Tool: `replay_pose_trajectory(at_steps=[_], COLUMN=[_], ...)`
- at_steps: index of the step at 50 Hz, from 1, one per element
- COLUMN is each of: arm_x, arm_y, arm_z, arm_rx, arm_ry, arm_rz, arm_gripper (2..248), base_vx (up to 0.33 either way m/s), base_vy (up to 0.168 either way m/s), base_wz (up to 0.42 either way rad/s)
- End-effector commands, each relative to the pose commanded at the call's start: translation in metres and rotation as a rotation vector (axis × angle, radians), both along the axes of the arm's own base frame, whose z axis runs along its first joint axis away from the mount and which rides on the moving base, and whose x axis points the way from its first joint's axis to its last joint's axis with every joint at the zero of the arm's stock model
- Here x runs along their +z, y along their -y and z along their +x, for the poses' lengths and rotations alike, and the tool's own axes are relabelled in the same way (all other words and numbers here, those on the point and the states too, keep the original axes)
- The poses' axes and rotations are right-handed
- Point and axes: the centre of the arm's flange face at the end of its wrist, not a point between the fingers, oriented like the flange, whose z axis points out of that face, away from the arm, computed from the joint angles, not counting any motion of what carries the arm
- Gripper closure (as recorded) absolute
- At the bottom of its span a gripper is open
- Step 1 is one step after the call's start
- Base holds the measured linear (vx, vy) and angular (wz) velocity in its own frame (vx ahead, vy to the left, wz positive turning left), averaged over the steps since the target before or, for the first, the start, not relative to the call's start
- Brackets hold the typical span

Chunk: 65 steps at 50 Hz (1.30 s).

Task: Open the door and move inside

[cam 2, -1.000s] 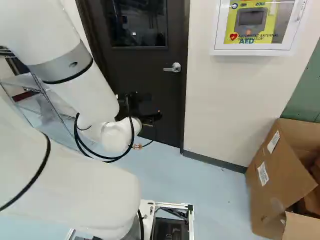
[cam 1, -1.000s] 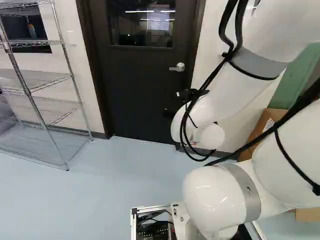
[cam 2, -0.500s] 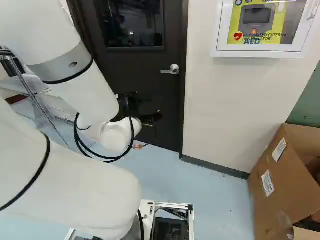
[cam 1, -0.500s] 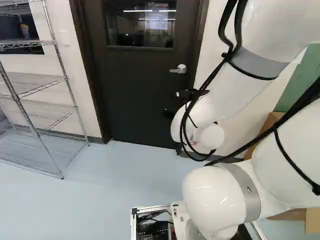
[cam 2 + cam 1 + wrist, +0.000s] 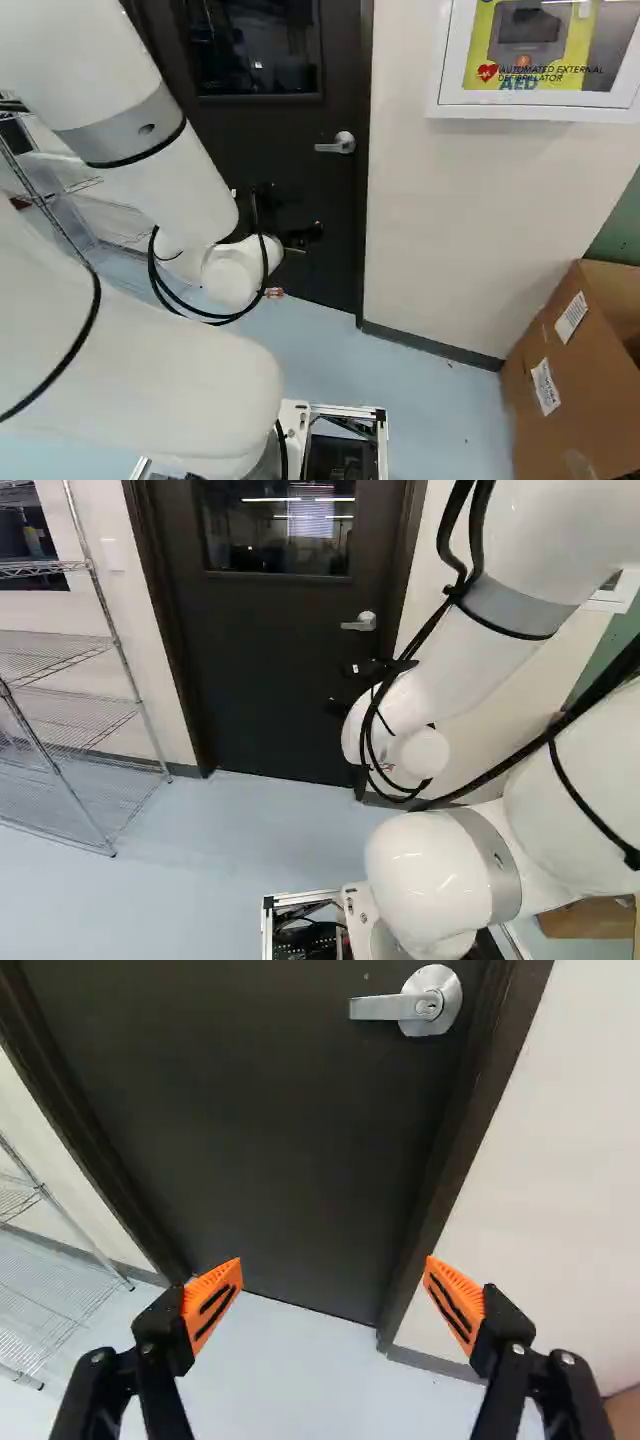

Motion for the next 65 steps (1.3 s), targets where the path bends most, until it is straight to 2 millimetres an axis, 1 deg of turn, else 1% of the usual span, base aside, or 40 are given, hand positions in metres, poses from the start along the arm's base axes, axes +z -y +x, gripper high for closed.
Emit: replay_pose_trajectory(at_steps=[43, 57, 65], arm_x=[0.0, 0.005, 0.013], arm_y=[0.0, 0.0, 0.0], arm_z=[0.0, 0.009, 0.021], arm_rx=[0.0, 0.0, 0.0], arm_ry=[0.0, 0.007, 0.025], arm_rz=[0.0, 0.0, 0.0], arm_gripper=[3, 3, 3], base_vx=[0.127, 0.013, 0.0], base_vy=[-0.001, 0.001, 0.0], base_wz=[-0.021, -0.002, 0.0])
